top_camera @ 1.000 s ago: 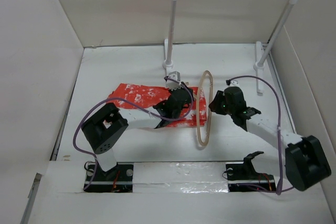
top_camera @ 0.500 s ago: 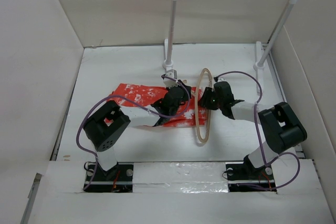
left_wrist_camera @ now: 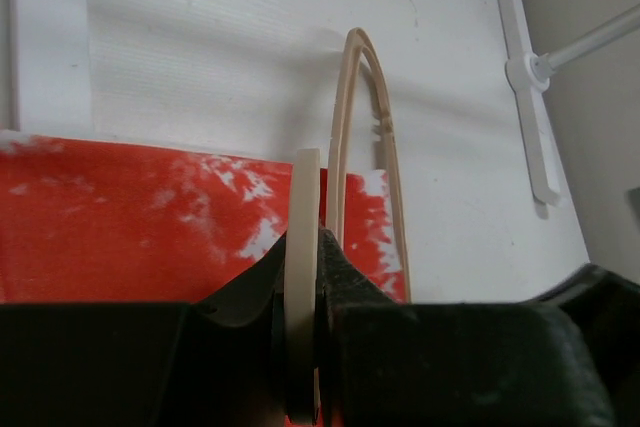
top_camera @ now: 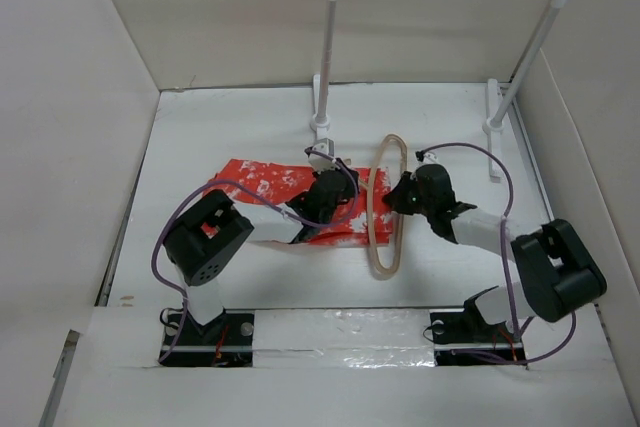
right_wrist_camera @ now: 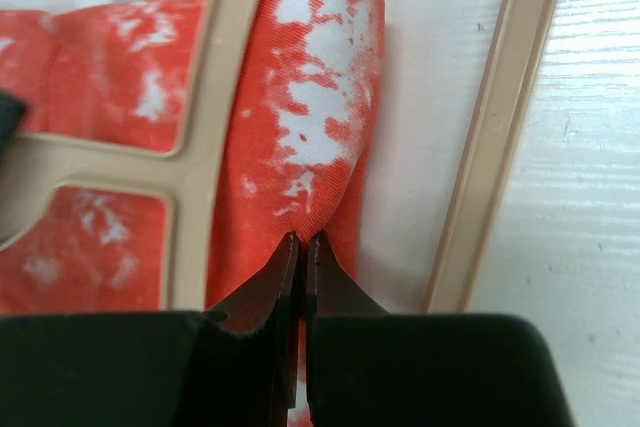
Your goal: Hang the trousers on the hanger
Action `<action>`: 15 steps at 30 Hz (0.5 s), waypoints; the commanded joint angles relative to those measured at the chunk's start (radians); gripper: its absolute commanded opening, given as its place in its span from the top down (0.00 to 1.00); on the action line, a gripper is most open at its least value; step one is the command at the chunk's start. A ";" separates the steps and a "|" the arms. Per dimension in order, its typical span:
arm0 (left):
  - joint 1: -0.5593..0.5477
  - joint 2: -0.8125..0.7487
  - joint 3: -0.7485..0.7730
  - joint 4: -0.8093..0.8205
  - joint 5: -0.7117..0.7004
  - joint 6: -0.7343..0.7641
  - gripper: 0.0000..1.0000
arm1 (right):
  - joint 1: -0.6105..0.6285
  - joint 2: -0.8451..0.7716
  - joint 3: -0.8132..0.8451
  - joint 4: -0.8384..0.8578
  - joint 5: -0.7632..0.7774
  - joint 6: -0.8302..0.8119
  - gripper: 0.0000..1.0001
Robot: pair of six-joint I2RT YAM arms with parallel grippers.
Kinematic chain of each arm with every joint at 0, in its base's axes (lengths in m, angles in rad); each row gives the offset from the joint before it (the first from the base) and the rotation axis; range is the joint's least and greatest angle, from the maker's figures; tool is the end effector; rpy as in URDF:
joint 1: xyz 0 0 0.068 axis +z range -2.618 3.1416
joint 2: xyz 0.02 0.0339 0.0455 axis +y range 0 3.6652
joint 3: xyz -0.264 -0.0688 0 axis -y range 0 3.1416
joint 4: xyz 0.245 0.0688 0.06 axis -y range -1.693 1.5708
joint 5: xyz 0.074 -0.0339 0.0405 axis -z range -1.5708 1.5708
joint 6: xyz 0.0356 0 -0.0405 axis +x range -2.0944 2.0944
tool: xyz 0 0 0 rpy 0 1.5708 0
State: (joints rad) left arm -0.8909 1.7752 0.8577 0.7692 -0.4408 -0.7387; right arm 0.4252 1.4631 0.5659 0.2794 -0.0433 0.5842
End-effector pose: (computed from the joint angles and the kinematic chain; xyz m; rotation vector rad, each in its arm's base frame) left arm 0.2477 -0.2822 0.1982 -0.2032 1.7648 -0.8255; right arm 0.2550 0.1172 0.1584 0.1540 2.2506 0.6058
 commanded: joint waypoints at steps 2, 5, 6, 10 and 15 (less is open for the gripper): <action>0.018 -0.075 -0.054 -0.034 -0.050 0.090 1.00 | -0.035 -0.215 -0.033 -0.029 0.002 0.003 1.00; 0.018 -0.118 -0.091 -0.050 -0.090 0.124 1.00 | -0.068 -0.364 -0.050 -0.106 0.003 -0.007 1.00; 0.018 -0.129 -0.107 -0.054 -0.099 0.130 1.00 | -0.078 -0.394 -0.060 -0.127 0.008 -0.014 1.00; 0.041 -0.183 -0.161 -0.067 -0.118 0.156 1.00 | -0.181 -0.490 -0.072 -0.239 0.026 -0.041 1.00; 0.062 -0.263 -0.252 -0.093 -0.151 0.170 1.00 | -0.371 -0.541 -0.090 -0.272 -0.041 -0.032 1.00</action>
State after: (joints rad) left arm -0.8478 1.5658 0.6632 0.7544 -0.5262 -0.6384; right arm 0.1265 0.9573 0.4812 0.0093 -0.0917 0.5613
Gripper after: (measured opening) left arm 0.046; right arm 0.039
